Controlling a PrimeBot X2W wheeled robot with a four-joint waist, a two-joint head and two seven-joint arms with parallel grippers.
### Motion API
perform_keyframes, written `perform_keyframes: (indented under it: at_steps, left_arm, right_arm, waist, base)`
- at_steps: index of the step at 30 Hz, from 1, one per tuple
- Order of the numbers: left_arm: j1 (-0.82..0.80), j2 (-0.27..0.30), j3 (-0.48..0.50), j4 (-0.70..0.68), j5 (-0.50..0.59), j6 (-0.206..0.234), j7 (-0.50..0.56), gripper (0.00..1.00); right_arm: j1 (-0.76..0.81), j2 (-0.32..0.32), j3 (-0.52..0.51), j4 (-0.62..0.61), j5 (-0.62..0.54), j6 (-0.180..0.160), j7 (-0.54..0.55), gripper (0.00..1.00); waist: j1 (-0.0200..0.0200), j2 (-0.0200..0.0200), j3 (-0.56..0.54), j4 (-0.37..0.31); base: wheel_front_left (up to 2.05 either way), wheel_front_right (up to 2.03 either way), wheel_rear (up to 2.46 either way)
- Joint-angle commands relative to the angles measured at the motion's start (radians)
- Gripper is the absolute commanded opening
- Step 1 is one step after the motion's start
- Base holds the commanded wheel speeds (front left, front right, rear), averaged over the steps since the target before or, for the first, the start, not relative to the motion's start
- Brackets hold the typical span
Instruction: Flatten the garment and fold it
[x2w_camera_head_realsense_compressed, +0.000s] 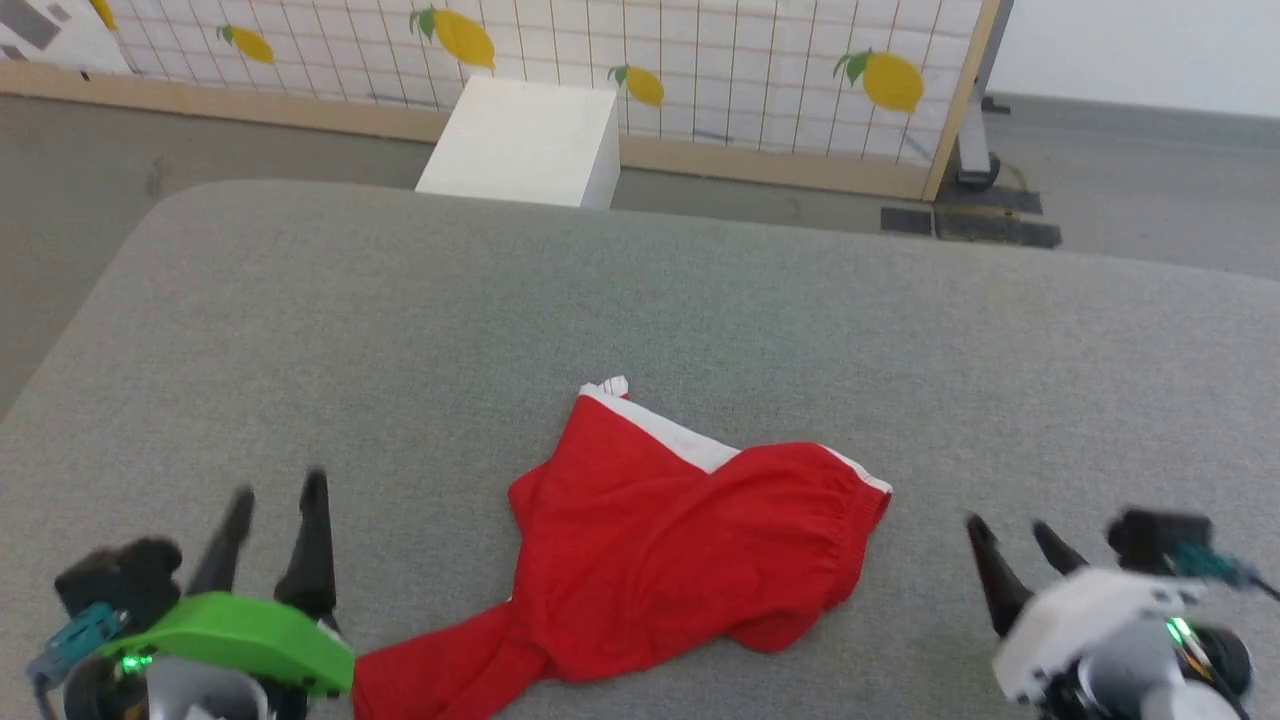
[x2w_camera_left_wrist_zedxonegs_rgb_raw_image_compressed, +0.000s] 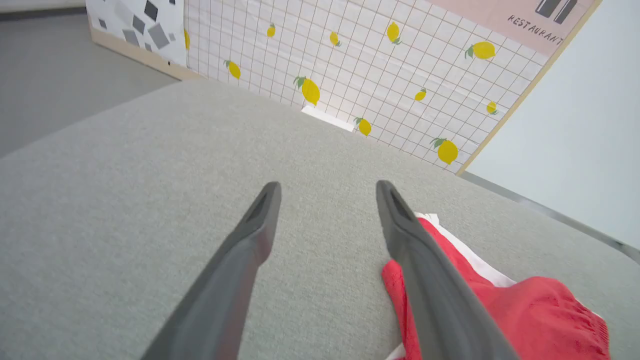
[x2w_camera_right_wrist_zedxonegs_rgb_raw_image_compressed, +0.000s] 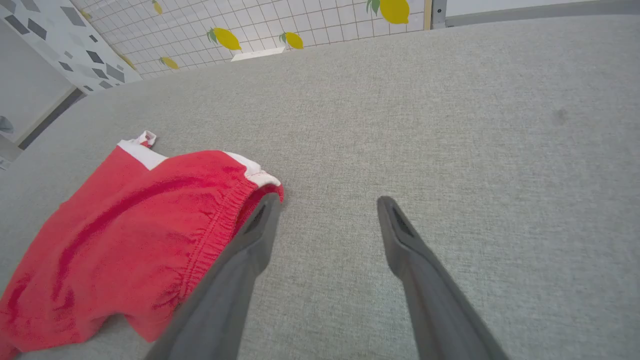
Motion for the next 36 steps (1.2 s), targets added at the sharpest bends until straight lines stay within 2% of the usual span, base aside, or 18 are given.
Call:
perform_keyframes:
  at_steps: [1, 5, 7, 13, 20, 21, 22, 23, 24, 30, 36]
  left_arm:
    - [-0.026, 0.012, -0.017, 0.013, 0.046, -0.022, -0.054, 1.00]
    - [-0.076, 0.019, -0.049, 0.115, 0.128, -0.066, -0.231, 1.00]
    - [-0.089, 0.004, -0.062, 0.156, 0.139, -0.069, -0.269, 1.00]
    - [-0.127, -0.022, -0.071, 0.233, 0.137, -0.081, -0.311, 1.00]
    - [-0.154, -0.027, -0.065, 0.268, 0.131, -0.094, -0.330, 1.00]
    - [-0.156, -0.028, -0.064, 0.272, 0.132, -0.095, -0.331, 1.00]
    - [-0.158, -0.028, -0.064, 0.274, 0.132, -0.096, -0.333, 1.00]
    - [-0.159, -0.027, -0.063, 0.277, 0.133, -0.097, -0.334, 1.00]
    - [-0.160, -0.026, -0.063, 0.280, 0.134, -0.098, -0.335, 1.00]
    - [-0.183, -0.017, -0.092, 0.305, 0.133, -0.121, -0.310, 1.00]
    - [-0.334, 0.016, -0.163, 0.337, 0.130, -0.156, -0.174, 1.00]
  right_arm:
    - [-0.045, 0.000, 0.016, 0.002, -0.016, -0.001, 0.025, 1.00]
    - [-0.158, 0.000, 0.086, 0.047, -0.074, -0.001, 0.141, 1.00]
    - [-0.210, 0.000, 0.114, 0.078, -0.112, -0.001, 0.186, 1.00]
    - [-0.312, 0.000, 0.157, 0.184, -0.182, -0.001, 0.294, 1.00]
    - [-0.357, 0.000, 0.184, 0.252, -0.207, -0.001, 0.279, 1.00]
    - [-0.362, 0.000, 0.186, 0.260, -0.208, -0.001, 0.276, 0.76]
    - [-0.365, 0.000, 0.189, 0.264, -0.205, -0.001, 0.270, 0.41]
    - [-0.370, 0.000, 0.194, 0.269, -0.204, -0.001, 0.260, 0.13]
    - [-0.373, 0.000, 0.198, 0.272, -0.204, -0.001, 0.254, 0.00]
    - [-0.375, 0.000, 0.212, 0.271, -0.171, -0.001, 0.219, 0.00]
    - [-0.348, 0.000, 0.235, 0.219, -0.101, -0.001, 0.194, 0.00]
  waist:
    - [0.0000, 0.0085, 0.025, -0.003]
    - [0.0000, 0.0085, 0.065, -0.008]
    - [0.0000, 0.0085, 0.083, -0.006]
    - [0.0000, 0.0085, 0.127, 0.014]
    - [0.0000, 0.0085, 0.152, 0.031]
    - [0.0000, 0.0085, 0.154, 0.032]
    - [0.0000, 0.0085, 0.155, 0.031]
    - [0.0000, 0.0085, 0.155, 0.030]
    - [0.0000, 0.0085, 0.155, 0.028]
    - [0.0000, 0.0085, 0.144, 0.003]
    - [0.0000, 0.0085, 0.147, -0.049]
  base:
    - [0.00, 0.00, 0.00]
    - [0.00, 0.00, 0.00]
    - [0.00, 0.00, 0.00]
    - [0.00, 0.00, 0.00]
    - [0.00, 0.00, 0.00]
    - [0.00, 0.00, 0.00]
    - [0.00, 0.00, 0.00]
    - [0.00, 0.00, 0.00]
    - [0.00, 0.00, 0.00]
    - [0.00, 0.00, 0.00]
    - [0.00, 0.00, 0.00]
